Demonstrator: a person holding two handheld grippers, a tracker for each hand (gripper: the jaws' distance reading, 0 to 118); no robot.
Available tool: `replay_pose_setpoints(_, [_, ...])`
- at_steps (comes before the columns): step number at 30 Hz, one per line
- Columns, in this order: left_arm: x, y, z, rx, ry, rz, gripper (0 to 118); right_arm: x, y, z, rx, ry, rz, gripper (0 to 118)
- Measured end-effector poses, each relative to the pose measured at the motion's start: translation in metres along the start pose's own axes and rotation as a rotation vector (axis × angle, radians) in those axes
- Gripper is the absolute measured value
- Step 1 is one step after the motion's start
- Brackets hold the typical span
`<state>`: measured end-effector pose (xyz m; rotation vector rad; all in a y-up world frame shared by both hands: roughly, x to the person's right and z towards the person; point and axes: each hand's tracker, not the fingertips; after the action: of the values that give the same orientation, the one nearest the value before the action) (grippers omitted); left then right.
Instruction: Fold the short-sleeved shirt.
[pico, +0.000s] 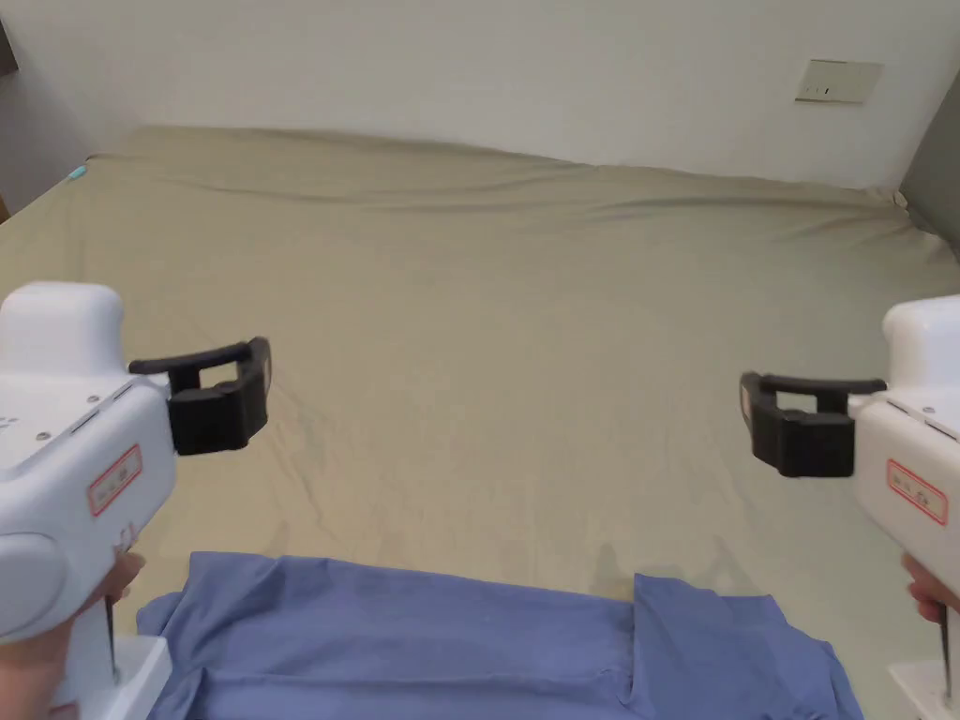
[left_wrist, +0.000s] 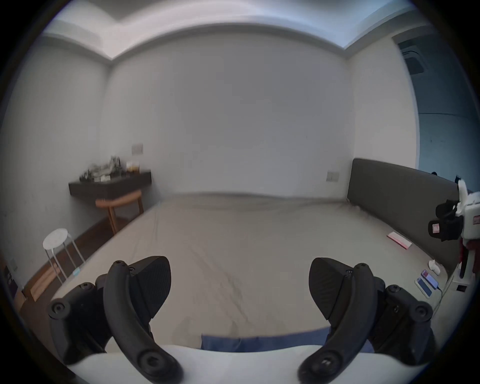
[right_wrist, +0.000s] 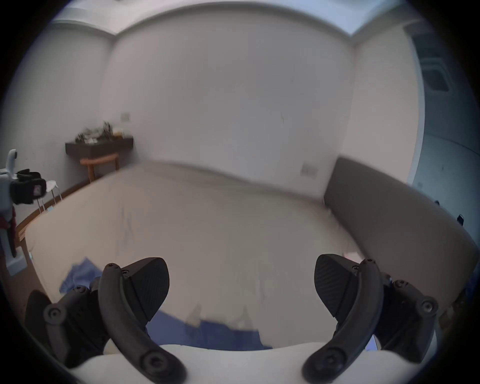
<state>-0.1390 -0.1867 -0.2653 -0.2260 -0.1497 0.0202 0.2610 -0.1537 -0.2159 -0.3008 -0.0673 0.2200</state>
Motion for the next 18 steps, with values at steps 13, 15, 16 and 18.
replay_pose_setpoints(13, [0.085, 0.002, 0.014, 0.186, 0.050, -0.148, 1, -0.078, 0.007, 0.016, 0.144, 0.012, 0.012, 0])
replay_pose_setpoints(15, [0.087, 0.003, 0.012, 0.171, 0.038, -0.168, 1, -0.077, 0.006, 0.013, 0.142, -0.002, 0.015, 0])
replay_pose_setpoints(16, [0.087, 0.004, 0.009, 0.157, 0.032, -0.181, 1, -0.077, 0.005, 0.012, 0.143, -0.005, 0.017, 0])
replay_pose_setpoints(18, [0.086, 0.005, 0.006, 0.154, 0.031, -0.183, 1, -0.075, 0.005, 0.008, 0.147, -0.016, 0.018, 0])
